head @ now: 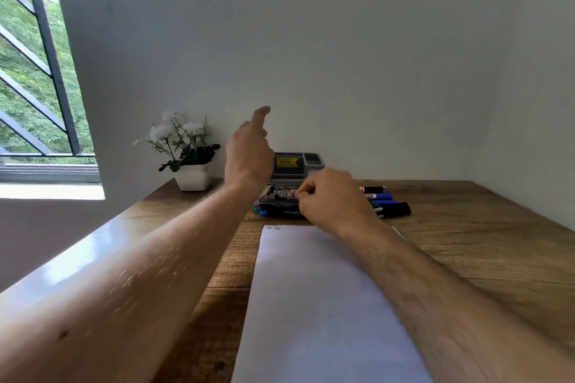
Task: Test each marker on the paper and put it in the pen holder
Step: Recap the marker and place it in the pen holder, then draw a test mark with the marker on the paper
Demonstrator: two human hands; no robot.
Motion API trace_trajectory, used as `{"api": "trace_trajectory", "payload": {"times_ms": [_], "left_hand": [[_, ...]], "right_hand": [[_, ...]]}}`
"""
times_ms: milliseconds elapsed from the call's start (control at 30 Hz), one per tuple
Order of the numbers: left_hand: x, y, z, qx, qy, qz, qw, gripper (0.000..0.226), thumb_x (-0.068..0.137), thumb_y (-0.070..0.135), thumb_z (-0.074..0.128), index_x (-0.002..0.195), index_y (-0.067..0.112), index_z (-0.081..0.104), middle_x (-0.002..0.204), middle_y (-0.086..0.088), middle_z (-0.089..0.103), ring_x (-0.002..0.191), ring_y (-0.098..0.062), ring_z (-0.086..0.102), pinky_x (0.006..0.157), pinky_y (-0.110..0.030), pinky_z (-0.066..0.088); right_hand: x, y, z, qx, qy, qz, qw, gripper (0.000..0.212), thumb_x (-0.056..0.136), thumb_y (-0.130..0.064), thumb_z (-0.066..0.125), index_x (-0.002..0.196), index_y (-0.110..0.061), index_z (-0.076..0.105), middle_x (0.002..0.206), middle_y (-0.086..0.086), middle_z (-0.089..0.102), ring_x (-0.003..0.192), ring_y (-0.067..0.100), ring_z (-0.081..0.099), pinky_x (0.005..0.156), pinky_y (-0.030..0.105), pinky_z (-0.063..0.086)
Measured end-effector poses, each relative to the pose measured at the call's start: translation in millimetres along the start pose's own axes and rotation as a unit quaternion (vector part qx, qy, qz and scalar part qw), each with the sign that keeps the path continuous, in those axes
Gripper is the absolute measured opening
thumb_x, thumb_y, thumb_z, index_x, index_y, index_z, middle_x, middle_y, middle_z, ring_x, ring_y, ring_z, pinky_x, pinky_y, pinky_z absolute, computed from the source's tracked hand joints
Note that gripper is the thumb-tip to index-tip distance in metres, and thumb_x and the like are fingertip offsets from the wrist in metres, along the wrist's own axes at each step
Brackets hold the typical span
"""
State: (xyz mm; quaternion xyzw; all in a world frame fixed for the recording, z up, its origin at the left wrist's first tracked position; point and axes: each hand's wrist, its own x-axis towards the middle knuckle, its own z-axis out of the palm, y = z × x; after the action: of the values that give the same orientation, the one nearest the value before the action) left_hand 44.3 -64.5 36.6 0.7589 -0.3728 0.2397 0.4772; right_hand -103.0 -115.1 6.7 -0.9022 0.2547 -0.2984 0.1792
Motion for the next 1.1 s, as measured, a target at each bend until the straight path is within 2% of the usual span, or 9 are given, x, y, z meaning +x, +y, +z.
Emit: {"api": "trace_trajectory", "payload": {"times_ms": [167, 233, 300, 467, 600, 700, 800, 1000, 1100], "left_hand": [[-37.1, 19.7, -13.8, -0.090, -0.045, 0.000, 0.995, 0.067, 0.084, -0.011, 0.043, 0.132, 0.034, 0.053, 0.097, 0.005, 0.066, 0.090, -0.008, 0.063, 0.071, -0.019, 0.052], [-45.8, 22.9, -16.4, -0.116, -0.056, -0.029, 0.991, 0.062, 0.083, -0.009, 0.047, 0.127, 0.033, 0.056, 0.091, 0.007, 0.068, 0.088, -0.008, 0.065, 0.073, -0.022, 0.055], [-56.9, 22.2, -18.6, -0.144, -0.065, -0.058, 0.986, 0.057, 0.084, -0.010, 0.049, 0.123, 0.030, 0.059, 0.087, 0.008, 0.069, 0.086, -0.009, 0.067, 0.077, -0.027, 0.059], [-74.3, 7.3, -26.4, -0.086, -0.102, 0.019, 0.991, 0.057, 0.079, -0.013, 0.059, 0.117, 0.030, 0.061, 0.087, 0.012, 0.065, 0.082, -0.005, 0.063, 0.077, -0.025, 0.057], [-68.4, 5.5, -31.1, -0.108, -0.095, 0.001, 0.990, 0.051, 0.081, -0.011, 0.061, 0.114, 0.029, 0.061, 0.084, 0.012, 0.066, 0.081, -0.003, 0.064, 0.078, -0.022, 0.057], [-71.1, 5.2, -27.8, -0.110, -0.114, -0.006, 0.987, 0.050, 0.082, -0.011, 0.060, 0.113, 0.029, 0.061, 0.082, 0.012, 0.067, 0.081, -0.003, 0.065, 0.081, -0.028, 0.059], [-72.6, 5.4, -24.9, -0.123, -0.132, -0.026, 0.983, 0.048, 0.084, -0.010, 0.058, 0.115, 0.027, 0.061, 0.083, 0.010, 0.067, 0.084, -0.008, 0.066, 0.084, -0.035, 0.059], [-73.7, 7.7, -26.5, -0.124, -0.142, -0.037, 0.981, 0.044, 0.085, -0.007, 0.063, 0.116, 0.024, 0.060, 0.084, 0.009, 0.068, 0.087, -0.007, 0.066, 0.088, -0.033, 0.058], [-74.9, 6.8, -24.6, -0.137, -0.154, -0.062, 0.977, 0.043, 0.085, -0.009, 0.059, 0.114, 0.024, 0.060, 0.085, 0.005, 0.069, 0.087, -0.011, 0.067, 0.085, -0.039, 0.060]], "right_hand": [[3.3, 6.5, -15.9, -0.062, 0.016, 0.057, 0.996, 0.016, 0.088, -0.024, 0.066, 0.099, -0.018, 0.076, 0.095, 0.002, 0.073, 0.084, 0.019, 0.066, 0.078, 0.034, 0.057], [4.5, 10.7, -20.3, -0.069, 0.022, 0.074, 0.995, 0.018, 0.089, -0.030, 0.066, 0.097, -0.017, 0.074, 0.089, 0.002, 0.071, 0.079, 0.019, 0.065, 0.071, 0.031, 0.054], [4.5, 13.4, -24.7, -0.067, 0.019, 0.082, 0.994, 0.021, 0.091, -0.033, 0.064, 0.097, -0.016, 0.074, 0.090, 0.003, 0.071, 0.080, 0.020, 0.064, 0.073, 0.033, 0.055], [1.0, 15.6, -29.5, -0.138, -0.020, 0.084, 0.987, 0.019, 0.090, -0.028, 0.064, 0.102, -0.015, 0.073, 0.096, 0.007, 0.068, 0.084, 0.023, 0.062, 0.080, 0.039, 0.056], [-1.5, 19.4, -33.5, -0.240, -0.049, 0.086, 0.966, 0.026, 0.087, -0.019, 0.069, 0.112, -0.012, 0.067, 0.107, 0.011, 0.065, 0.087, 0.027, 0.060, 0.075, 0.034, 0.051], [-2.7, 21.5, -33.7, -0.281, -0.074, 0.088, 0.953, 0.031, 0.087, -0.019, 0.069, 0.118, -0.013, 0.065, 0.112, 0.010, 0.064, 0.090, 0.026, 0.059, 0.074, 0.033, 0.049], [-2.7, 21.6, -32.2, -0.294, -0.082, 0.076, 0.949, 0.030, 0.087, -0.017, 0.069, 0.117, -0.014, 0.067, 0.111, 0.009, 0.064, 0.085, 0.023, 0.054, 0.074, 0.032, 0.050], [-3.2, 22.1, -29.7, -0.291, -0.080, 0.041, 0.952, 0.027, 0.087, -0.013, 0.068, 0.114, -0.011, 0.066, 0.102, 0.011, 0.061, 0.082, 0.023, 0.052, 0.073, 0.033, 0.049], [-3.5, 22.5, -28.8, -0.274, -0.083, 0.029, 0.958, 0.026, 0.087, -0.015, 0.067, 0.113, -0.014, 0.069, 0.102, 0.008, 0.063, 0.086, 0.024, 0.058, 0.078, 0.034, 0.052]]}}
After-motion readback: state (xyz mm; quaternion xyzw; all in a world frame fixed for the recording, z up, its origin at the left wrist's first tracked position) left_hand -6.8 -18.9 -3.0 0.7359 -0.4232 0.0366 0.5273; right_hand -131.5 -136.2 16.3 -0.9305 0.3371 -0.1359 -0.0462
